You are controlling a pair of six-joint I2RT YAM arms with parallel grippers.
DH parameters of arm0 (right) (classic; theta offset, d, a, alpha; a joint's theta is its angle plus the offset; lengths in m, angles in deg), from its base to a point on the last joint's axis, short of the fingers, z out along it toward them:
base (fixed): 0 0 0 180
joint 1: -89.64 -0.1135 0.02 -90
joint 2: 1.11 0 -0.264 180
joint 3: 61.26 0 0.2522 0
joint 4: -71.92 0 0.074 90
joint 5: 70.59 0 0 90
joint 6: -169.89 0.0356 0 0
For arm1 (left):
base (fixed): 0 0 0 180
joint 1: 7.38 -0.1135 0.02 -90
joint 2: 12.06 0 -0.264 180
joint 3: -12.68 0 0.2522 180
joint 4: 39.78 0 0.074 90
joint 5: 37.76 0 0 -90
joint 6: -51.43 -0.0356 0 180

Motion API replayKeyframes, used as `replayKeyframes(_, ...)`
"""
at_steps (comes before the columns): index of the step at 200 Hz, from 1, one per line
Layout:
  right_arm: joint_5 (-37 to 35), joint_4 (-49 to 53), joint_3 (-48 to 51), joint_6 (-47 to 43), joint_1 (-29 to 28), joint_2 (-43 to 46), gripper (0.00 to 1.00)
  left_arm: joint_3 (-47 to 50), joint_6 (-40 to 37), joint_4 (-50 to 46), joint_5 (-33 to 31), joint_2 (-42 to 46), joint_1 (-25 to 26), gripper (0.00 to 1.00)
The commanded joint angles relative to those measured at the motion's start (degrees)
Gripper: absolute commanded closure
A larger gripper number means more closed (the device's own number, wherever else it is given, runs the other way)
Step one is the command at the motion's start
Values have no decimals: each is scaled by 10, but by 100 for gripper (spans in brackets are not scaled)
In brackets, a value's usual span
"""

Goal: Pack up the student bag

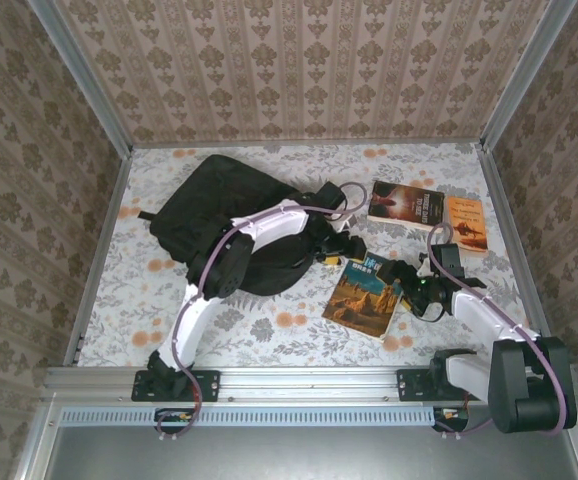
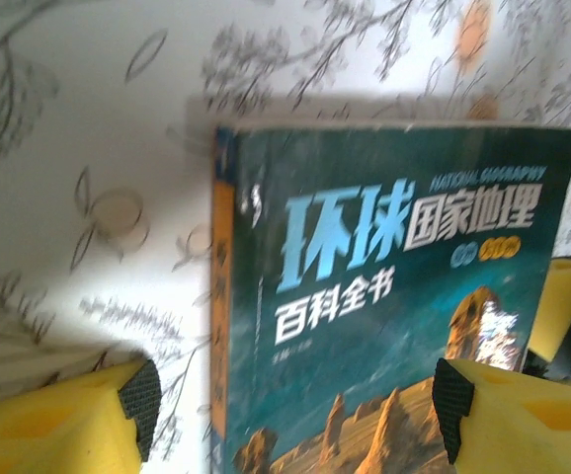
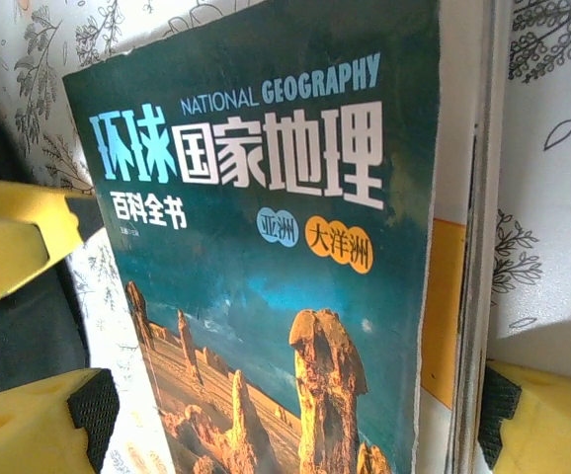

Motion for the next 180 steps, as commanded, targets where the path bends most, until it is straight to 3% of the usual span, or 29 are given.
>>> replayKeyframes(1,0,55,7,-14,-3,0,7,29,-20,-19,-24,24,-2,24)
replayKeyframes(61,105,-1,13,-16,-2,-58,21,6,-25,-19,24,-11,5,26)
replayKeyframes(137,122,-25,13,54,-3,46,38,-5,-29,-17,47,-24,10,27)
replayKeyframes(180,131,-19,14,71,-3,80,41,-3,-28,-15,50,-24,10,28)
